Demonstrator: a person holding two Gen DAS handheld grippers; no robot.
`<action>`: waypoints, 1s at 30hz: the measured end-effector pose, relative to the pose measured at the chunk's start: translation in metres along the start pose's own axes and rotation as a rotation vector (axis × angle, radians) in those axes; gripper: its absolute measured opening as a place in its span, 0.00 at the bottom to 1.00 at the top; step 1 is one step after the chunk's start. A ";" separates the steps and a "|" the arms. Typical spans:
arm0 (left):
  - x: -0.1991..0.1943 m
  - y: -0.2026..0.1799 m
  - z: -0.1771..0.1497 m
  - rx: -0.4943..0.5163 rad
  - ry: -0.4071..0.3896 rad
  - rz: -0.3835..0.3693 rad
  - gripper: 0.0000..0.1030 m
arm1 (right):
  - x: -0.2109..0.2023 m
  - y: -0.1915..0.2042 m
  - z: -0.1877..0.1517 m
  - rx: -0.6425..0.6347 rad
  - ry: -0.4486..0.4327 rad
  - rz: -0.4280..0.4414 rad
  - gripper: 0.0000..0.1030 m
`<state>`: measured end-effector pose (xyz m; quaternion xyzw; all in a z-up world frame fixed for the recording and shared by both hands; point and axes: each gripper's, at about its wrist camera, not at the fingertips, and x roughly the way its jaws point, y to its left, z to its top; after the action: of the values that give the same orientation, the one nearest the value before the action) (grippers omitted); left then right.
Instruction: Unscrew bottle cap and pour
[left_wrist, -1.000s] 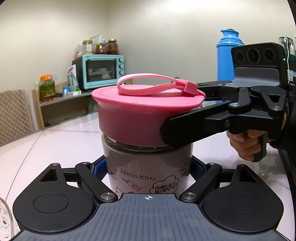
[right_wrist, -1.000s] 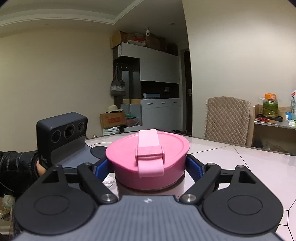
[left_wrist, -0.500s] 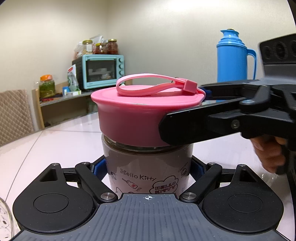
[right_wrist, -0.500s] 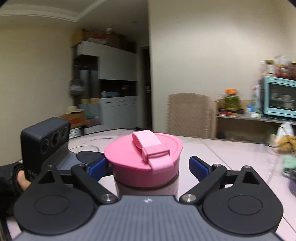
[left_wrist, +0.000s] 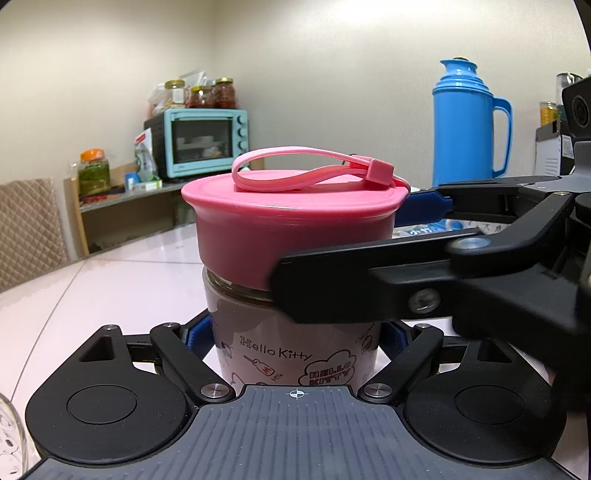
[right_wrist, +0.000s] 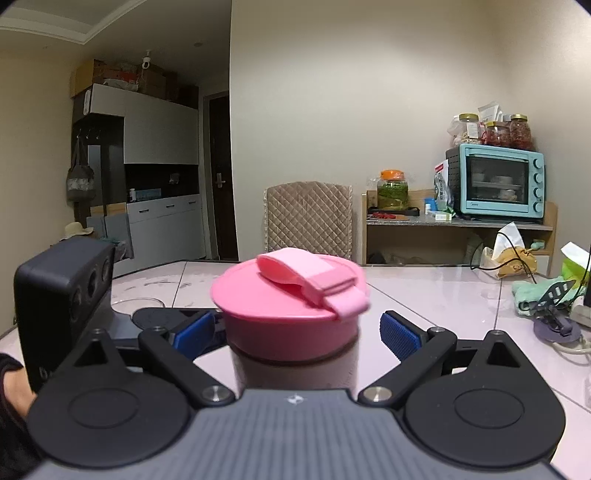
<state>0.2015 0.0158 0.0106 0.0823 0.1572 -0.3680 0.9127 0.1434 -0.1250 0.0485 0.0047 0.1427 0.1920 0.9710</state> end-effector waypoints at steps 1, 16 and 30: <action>0.000 0.000 0.000 0.000 0.000 0.000 0.88 | 0.003 0.003 0.001 0.003 0.001 -0.006 0.95; 0.000 0.000 0.000 0.000 0.000 0.000 0.88 | 0.010 0.016 0.005 0.009 0.007 -0.064 0.94; 0.001 0.001 0.000 0.000 0.000 0.000 0.88 | 0.009 0.019 0.005 0.011 0.021 -0.076 0.87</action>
<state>0.2032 0.0157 0.0102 0.0822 0.1572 -0.3679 0.9128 0.1460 -0.1037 0.0520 0.0027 0.1540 0.1541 0.9760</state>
